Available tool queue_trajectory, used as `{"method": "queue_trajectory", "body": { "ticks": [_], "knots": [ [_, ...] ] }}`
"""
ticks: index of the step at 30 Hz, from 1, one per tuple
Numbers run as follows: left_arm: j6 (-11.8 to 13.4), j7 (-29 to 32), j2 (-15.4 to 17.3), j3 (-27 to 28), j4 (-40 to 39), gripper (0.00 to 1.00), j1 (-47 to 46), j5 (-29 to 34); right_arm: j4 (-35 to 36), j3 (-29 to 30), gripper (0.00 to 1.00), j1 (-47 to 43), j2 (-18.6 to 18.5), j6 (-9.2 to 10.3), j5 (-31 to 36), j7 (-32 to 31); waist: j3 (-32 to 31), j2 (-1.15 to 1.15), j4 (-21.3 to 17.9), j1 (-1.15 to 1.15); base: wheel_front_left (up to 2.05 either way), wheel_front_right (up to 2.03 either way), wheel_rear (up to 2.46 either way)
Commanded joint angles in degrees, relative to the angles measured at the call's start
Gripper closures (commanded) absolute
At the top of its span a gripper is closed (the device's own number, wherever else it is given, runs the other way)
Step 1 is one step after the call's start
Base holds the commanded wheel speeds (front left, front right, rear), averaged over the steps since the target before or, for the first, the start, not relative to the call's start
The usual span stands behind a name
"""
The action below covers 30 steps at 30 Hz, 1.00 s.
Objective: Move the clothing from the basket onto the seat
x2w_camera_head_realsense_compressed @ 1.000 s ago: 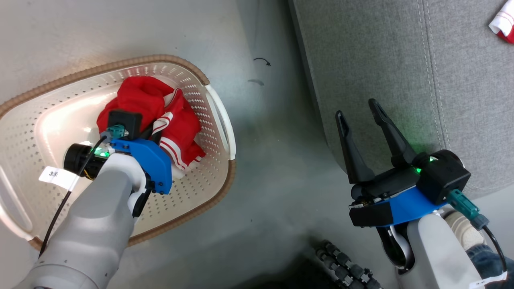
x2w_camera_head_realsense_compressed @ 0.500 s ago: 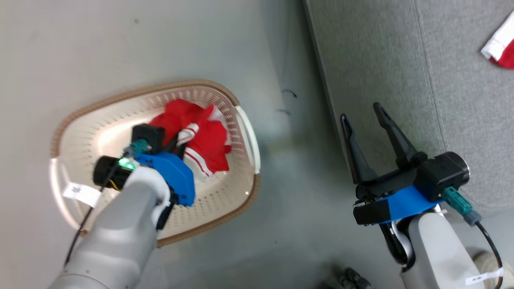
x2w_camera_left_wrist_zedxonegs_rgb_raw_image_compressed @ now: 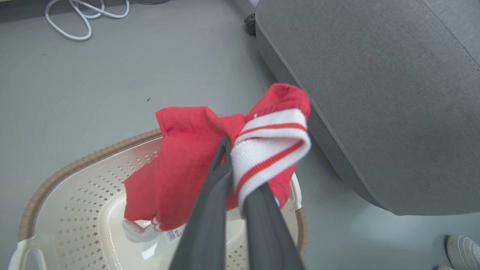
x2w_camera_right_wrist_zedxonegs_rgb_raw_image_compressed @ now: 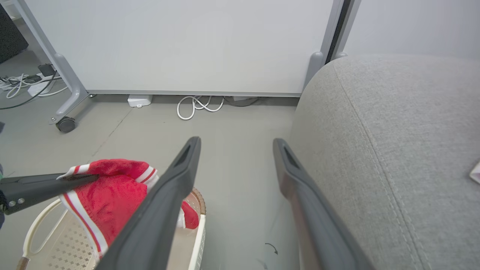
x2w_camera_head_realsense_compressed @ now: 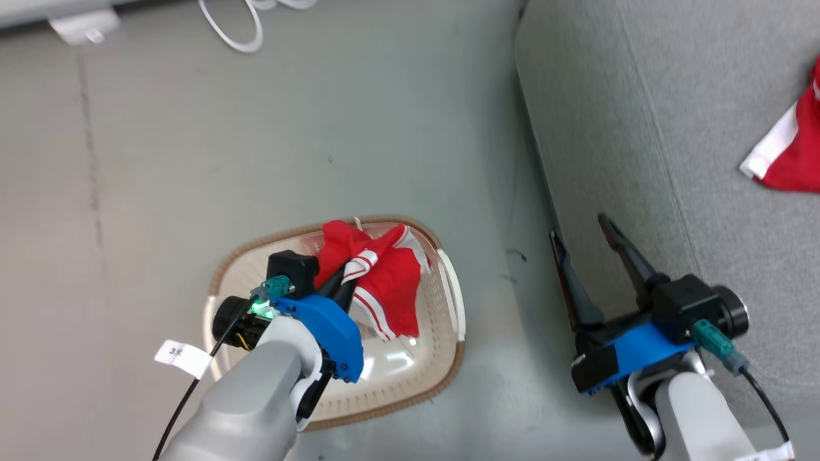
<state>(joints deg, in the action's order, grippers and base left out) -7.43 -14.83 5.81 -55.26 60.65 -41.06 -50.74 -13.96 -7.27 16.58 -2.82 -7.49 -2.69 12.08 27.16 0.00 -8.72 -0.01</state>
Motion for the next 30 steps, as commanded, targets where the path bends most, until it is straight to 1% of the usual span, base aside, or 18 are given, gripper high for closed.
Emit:
{"method": "queue_trajectory", "body": {
  "ticks": [1, 6, 11, 18, 30],
  "knots": [
    [-0.05, -0.43, -0.06, -0.41, -0.75, 1.0, 0.63, 0.2, -0.36, 0.35, 0.0, -1.52, -0.11, -0.01, 0.07, -0.31, -6.33, 0.0, 3.7, 0.01, 0.0, 0.0, 0.0],
    [-0.05, -0.47, 0.42, -1.36, -4.09, 1.0, 1.46, 0.32, -0.45, 1.51, 0.0, -4.97, -0.11, -0.01, 0.52, -1.78, -12.04, 0.0, 5.51, 0.01, 0.0, 0.0, 0.0],
    [-0.05, -0.43, 0.79, 0.32, -8.8, 1.0, 0.21, 1.46, 0.71, 2.5, 0.0, -7.91, -0.1, -0.01, 1.19, -3.25, -16.53, 0.0, 6.94, 0.01, 0.0, 0.0, 0.0],
    [-0.05, -0.44, 0.1, 1.8, -13.08, 1.0, -1.82, 3.07, 1.7, 2.26, 0.0, -9.88, -0.1, -0.01, 0.77, -4.61, -19.93, 0.0, 7.71, 0.01, 0.0, 0.0, 0.0],
    [-0.05, -0.44, -1.4, 0.07, -15.34, 1.0, -8.02, 3.8, 2.38, 1.03, 0.0, -11.66, -0.11, -0.01, 0.76, -6.3, -23.14, 0.0, 8.38, 0.01, 0.0, 0.0, 0.0]
  ]
}}
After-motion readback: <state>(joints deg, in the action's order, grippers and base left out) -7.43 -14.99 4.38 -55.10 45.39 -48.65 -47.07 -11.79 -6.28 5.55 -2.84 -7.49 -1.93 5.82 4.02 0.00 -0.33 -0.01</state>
